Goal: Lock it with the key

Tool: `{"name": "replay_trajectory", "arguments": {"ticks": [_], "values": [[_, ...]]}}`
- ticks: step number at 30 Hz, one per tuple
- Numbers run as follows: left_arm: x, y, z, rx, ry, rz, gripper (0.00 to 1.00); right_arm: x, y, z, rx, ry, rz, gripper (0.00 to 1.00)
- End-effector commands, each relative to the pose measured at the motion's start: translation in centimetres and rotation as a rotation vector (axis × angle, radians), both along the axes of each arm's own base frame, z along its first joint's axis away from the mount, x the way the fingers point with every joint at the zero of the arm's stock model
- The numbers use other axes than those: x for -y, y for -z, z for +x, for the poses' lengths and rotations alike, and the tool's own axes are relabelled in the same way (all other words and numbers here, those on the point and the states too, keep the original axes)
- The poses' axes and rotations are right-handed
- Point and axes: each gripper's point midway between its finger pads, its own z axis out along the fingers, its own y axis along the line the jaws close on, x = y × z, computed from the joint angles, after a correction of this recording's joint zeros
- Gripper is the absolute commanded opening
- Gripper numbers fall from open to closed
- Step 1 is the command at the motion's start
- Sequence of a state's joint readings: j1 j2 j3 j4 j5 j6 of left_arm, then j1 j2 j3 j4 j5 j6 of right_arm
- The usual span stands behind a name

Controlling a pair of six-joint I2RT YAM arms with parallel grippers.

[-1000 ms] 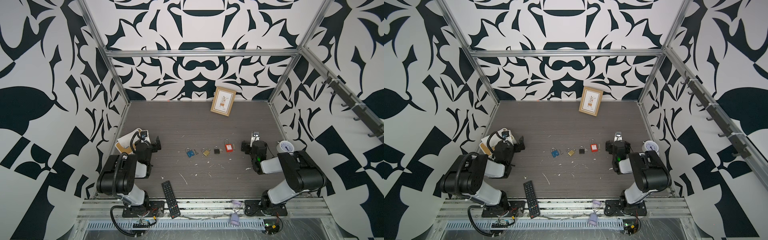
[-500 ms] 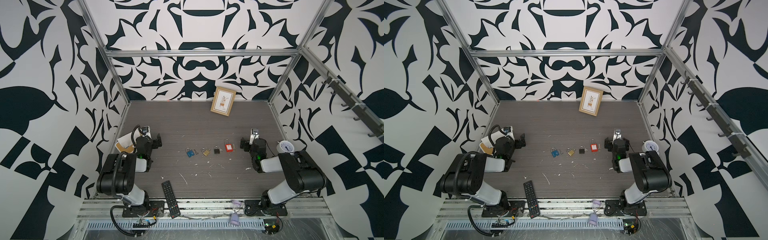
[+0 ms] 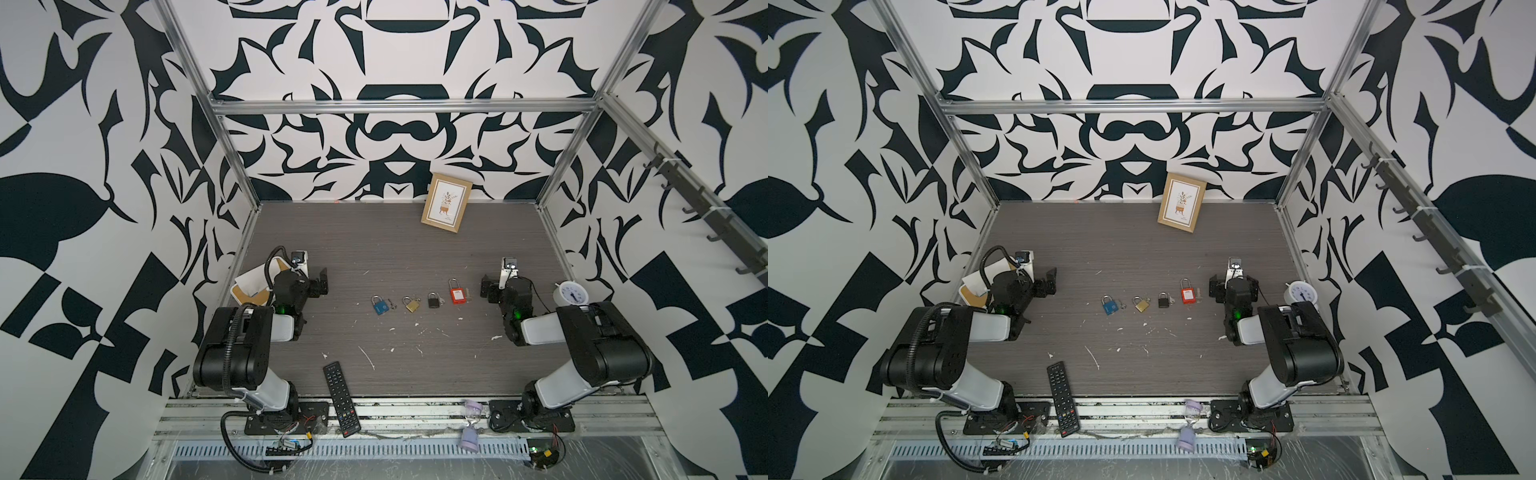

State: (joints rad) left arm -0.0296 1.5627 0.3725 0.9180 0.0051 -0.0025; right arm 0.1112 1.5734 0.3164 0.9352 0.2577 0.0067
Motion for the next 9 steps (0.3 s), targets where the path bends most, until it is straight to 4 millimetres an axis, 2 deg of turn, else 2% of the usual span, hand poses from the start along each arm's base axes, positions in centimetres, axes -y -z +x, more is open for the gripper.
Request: {"name": "replay_trajectory", "arguments": {"ticks": [1,5,9], "values": [[0.54,0.02,-0.04,-0.001,0.029,0.004,0.99,-0.24,-1.60,0.91,0.048,-0.004,0.004,0.99],[0.13,0.30,0.35,-0.028,0.039,-0.035,0.99,-0.21,-1.59,0.91,0.047,-0.003,0.003,0.99],[0.13,0.00,-0.15,-0.008,0.038,-0.039,0.99,-0.22,-1.65,0.92,0.049,-0.004,0.004,1.00]]}}
